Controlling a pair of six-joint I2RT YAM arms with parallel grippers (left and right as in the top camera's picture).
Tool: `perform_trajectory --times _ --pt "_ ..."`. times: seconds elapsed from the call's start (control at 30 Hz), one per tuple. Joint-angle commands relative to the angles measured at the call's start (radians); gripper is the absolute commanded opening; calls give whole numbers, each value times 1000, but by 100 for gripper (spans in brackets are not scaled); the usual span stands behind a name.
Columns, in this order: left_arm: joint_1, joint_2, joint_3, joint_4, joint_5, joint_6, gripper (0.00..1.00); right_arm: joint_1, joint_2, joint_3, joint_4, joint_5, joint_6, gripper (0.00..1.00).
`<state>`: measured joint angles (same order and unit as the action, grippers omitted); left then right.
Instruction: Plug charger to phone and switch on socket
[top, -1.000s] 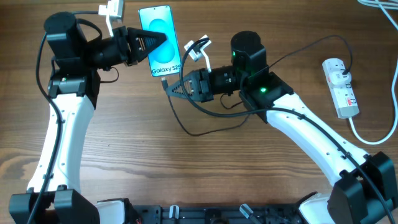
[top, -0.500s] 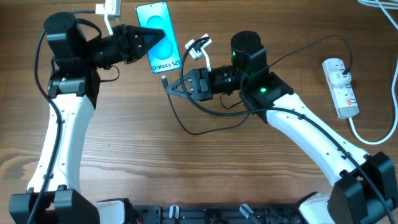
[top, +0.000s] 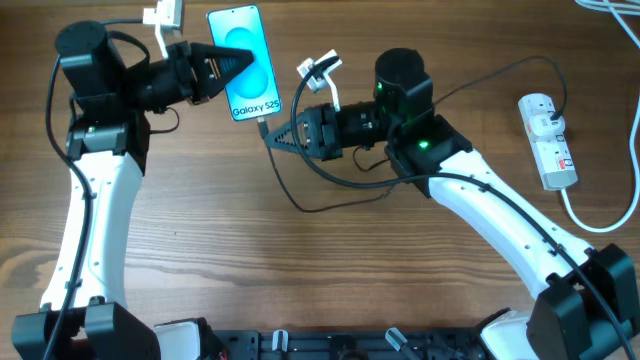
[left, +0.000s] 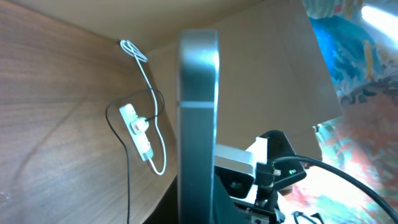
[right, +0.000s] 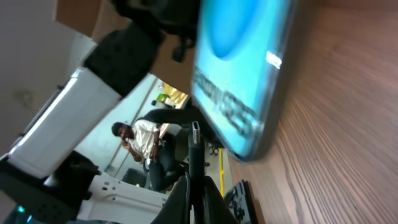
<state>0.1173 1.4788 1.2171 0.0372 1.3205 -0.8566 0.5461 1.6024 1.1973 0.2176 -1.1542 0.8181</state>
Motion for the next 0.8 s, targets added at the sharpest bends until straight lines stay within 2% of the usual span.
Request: perform_trajectory --times 0.0,0.13,0.2,0.77 --pt "3 -16 10 4 31 -69 4 -5 -3 5 37 -43 56 4" --pt "3 -16 10 4 21 -182 4 -5 -3 5 29 -60 54 4" --pt "3 -16 10 4 16 -200 4 -5 -3 5 29 -67 53 4" --pt "3 -16 10 -4 23 -206 4 -5 -3 5 30 -50 54 4"
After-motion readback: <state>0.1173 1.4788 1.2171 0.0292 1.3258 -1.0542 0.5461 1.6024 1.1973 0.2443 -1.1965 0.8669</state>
